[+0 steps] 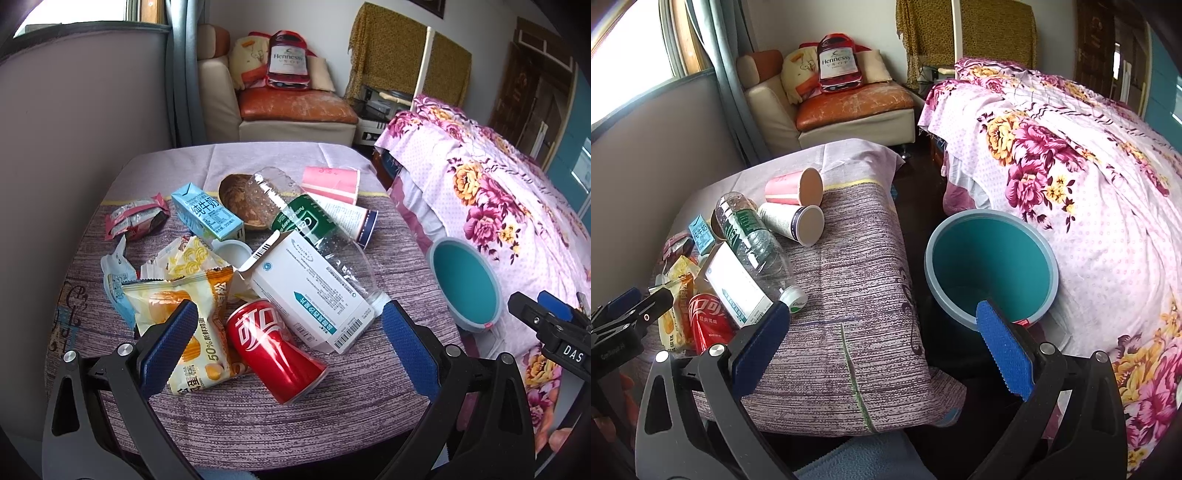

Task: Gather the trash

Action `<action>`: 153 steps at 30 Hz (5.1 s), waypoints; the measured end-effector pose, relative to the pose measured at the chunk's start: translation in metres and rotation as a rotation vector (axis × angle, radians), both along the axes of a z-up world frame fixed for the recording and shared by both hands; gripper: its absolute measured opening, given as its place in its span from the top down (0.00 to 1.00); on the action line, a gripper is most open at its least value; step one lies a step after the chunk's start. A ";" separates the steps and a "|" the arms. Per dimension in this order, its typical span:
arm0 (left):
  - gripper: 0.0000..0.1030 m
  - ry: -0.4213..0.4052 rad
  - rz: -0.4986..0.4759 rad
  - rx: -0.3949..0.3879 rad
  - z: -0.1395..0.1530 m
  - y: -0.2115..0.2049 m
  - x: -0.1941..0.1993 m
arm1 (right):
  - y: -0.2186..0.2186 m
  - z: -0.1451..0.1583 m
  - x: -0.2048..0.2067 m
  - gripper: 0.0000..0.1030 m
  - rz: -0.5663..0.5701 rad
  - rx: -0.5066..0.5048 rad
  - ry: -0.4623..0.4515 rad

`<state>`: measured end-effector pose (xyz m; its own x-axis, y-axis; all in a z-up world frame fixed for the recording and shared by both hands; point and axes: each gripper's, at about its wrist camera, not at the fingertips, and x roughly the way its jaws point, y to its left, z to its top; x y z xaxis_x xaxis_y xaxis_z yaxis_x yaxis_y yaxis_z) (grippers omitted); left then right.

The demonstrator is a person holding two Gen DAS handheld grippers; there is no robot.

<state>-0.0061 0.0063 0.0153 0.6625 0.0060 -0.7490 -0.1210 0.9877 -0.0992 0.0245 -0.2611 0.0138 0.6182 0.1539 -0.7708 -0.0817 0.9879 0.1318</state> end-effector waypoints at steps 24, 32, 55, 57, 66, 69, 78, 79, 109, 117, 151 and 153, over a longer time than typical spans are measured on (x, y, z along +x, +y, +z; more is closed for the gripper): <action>0.33 0.218 0.001 -0.174 -0.030 0.014 0.021 | -0.027 -0.040 0.015 0.06 -0.013 0.101 0.085; 0.33 0.299 0.067 -0.115 -0.060 0.016 0.033 | -0.027 -0.051 0.021 0.06 0.000 0.109 0.119; 0.46 0.359 -0.075 -0.150 -0.095 0.008 0.036 | 0.025 -0.054 0.025 0.06 0.120 0.087 0.193; 0.48 0.325 -0.087 -0.151 -0.087 0.009 0.033 | 0.030 -0.053 0.025 0.06 0.137 0.089 0.199; 0.50 0.119 -0.064 -0.203 -0.019 0.051 0.037 | 0.061 -0.032 0.056 0.16 0.249 0.092 0.196; 0.50 0.074 -0.035 -0.212 -0.006 0.075 0.052 | 0.087 -0.026 0.079 0.29 0.310 0.072 0.214; 0.50 0.029 0.040 -0.249 0.003 0.152 0.064 | 0.182 -0.033 0.142 0.28 0.511 -0.067 0.286; 0.50 0.028 0.044 -0.254 0.003 0.158 0.065 | 0.189 -0.036 0.147 0.28 0.522 -0.081 0.294; 0.50 -0.010 -0.105 -0.243 0.029 0.096 0.096 | 0.127 0.033 0.150 0.37 0.404 0.144 0.110; 0.50 0.011 -0.337 -0.216 0.032 -0.034 0.139 | -0.008 0.054 0.138 0.38 0.149 0.178 -0.005; 0.37 0.298 -0.585 -0.100 -0.114 -0.278 0.215 | -0.203 -0.113 0.137 0.38 -0.160 0.236 0.284; 0.24 0.294 -0.575 -0.104 -0.111 -0.272 0.211 | -0.202 -0.115 0.138 0.38 -0.154 0.245 0.301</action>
<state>0.2049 -0.2656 -0.0952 0.3058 -0.3709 -0.8769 0.3870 0.8899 -0.2415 0.1620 -0.4629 -0.1016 0.4011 0.2783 -0.8728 0.1428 0.9221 0.3597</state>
